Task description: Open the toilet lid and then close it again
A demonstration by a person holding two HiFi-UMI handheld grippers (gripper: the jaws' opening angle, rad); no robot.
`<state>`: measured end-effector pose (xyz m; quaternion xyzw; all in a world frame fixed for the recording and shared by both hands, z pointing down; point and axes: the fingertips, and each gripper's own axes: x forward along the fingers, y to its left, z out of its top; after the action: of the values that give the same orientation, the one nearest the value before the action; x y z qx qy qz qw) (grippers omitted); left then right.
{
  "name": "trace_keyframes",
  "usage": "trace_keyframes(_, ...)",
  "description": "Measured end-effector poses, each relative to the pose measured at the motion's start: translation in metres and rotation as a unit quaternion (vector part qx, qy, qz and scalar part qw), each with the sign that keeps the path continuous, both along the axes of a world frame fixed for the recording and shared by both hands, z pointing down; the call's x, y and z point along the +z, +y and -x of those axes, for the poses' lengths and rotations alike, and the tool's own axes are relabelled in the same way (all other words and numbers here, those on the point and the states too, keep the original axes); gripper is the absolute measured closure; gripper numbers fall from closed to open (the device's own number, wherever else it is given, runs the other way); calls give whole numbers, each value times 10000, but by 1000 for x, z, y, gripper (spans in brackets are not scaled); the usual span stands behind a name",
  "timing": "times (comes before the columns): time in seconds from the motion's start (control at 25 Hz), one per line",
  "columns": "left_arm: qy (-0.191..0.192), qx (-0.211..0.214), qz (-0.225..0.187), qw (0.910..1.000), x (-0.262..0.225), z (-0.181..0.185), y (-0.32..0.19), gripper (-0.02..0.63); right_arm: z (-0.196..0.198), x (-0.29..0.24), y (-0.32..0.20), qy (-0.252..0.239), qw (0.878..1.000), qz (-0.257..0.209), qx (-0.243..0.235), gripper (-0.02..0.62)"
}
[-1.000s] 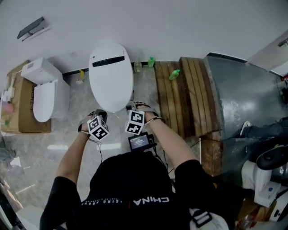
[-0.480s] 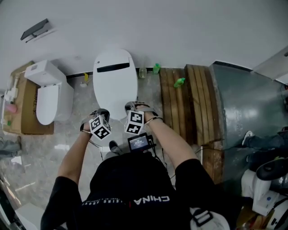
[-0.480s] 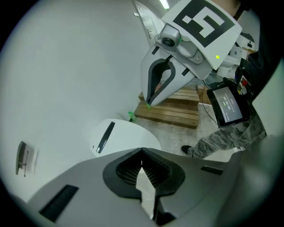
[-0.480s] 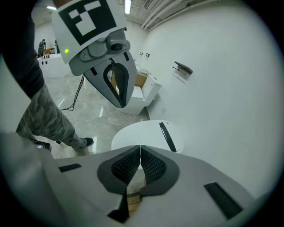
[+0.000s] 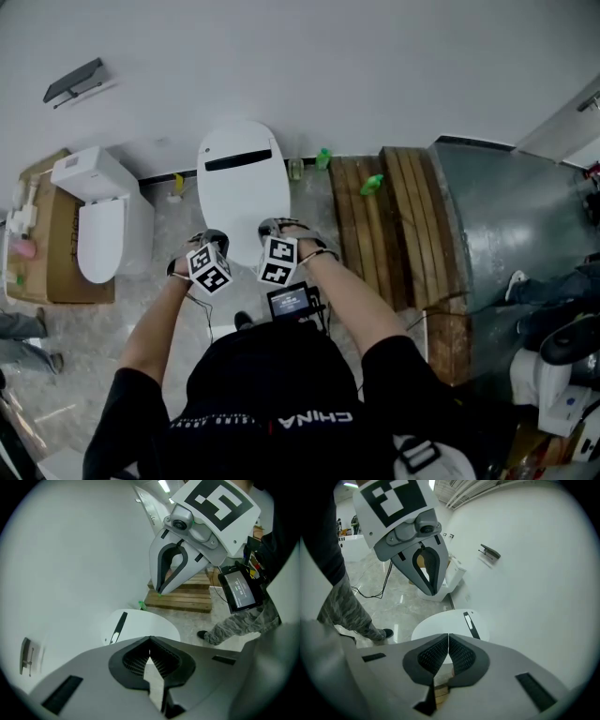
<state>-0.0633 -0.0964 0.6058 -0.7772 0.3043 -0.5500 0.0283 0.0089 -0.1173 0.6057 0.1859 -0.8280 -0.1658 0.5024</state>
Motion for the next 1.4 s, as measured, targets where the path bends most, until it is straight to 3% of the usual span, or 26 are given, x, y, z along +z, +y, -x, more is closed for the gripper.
trace_keyframes(0.32,-10,20,33,10000,5,12,0,595,6,5,3,57,10000,47,18,580)
trace_keyframes(0.8,-28,-28,178,9998,20,-4,-2,595,-11,19,-3,28,9996,270,24,580)
trace_keyframes(1.2,156,49,223,9996,63,-3,7,595,-12,68,-1,29,9985,518,157,580)
trace_keyframes(1.4,385,195,-43,9991,104,-1,7,595,-7,118,12,-167,9953,903,318,580)
